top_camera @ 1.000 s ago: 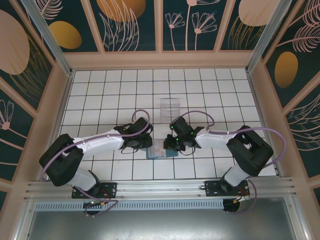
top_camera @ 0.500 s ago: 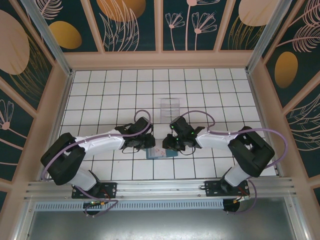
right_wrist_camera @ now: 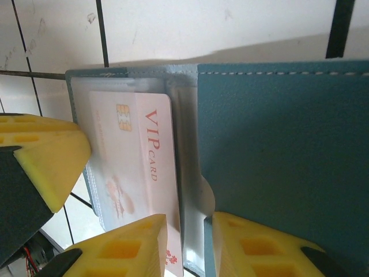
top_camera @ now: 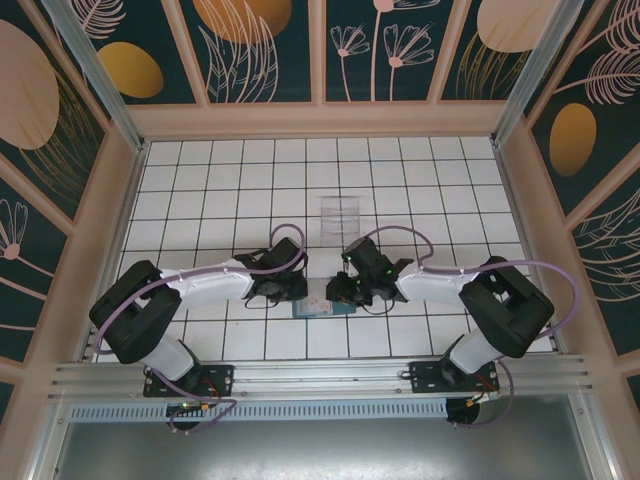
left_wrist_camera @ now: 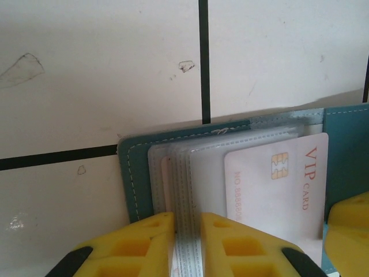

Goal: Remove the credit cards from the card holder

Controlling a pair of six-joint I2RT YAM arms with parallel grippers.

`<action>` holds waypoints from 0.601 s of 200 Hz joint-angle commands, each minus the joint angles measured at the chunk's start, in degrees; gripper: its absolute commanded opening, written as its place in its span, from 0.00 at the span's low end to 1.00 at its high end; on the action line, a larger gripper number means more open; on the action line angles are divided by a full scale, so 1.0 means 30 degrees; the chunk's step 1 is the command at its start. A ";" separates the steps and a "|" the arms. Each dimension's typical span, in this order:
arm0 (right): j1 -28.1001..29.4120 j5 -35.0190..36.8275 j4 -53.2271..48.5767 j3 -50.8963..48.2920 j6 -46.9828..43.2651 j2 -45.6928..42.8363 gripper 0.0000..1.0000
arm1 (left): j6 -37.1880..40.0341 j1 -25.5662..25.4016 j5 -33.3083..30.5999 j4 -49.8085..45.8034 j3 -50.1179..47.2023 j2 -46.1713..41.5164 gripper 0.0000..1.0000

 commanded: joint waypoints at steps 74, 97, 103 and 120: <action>-0.0403 -0.2334 0.3932 -0.1183 0.0731 0.0745 0.26 | 0.0618 0.0008 -0.0468 -0.0871 -0.0527 0.1451 0.19; -0.0478 -0.2552 0.4521 -0.1553 0.0915 0.1103 0.26 | 0.0606 -0.0019 -0.0413 -0.0871 -0.0564 0.1561 0.19; -0.0493 -0.2618 0.4668 -0.1623 0.0927 0.1181 0.26 | 0.0622 0.0007 -0.0419 -0.0871 -0.0570 0.1583 0.19; -0.0521 -0.2741 0.4973 -0.1682 0.1012 0.1391 0.26 | 0.0600 -0.0009 -0.0365 -0.0842 -0.0615 0.1598 0.19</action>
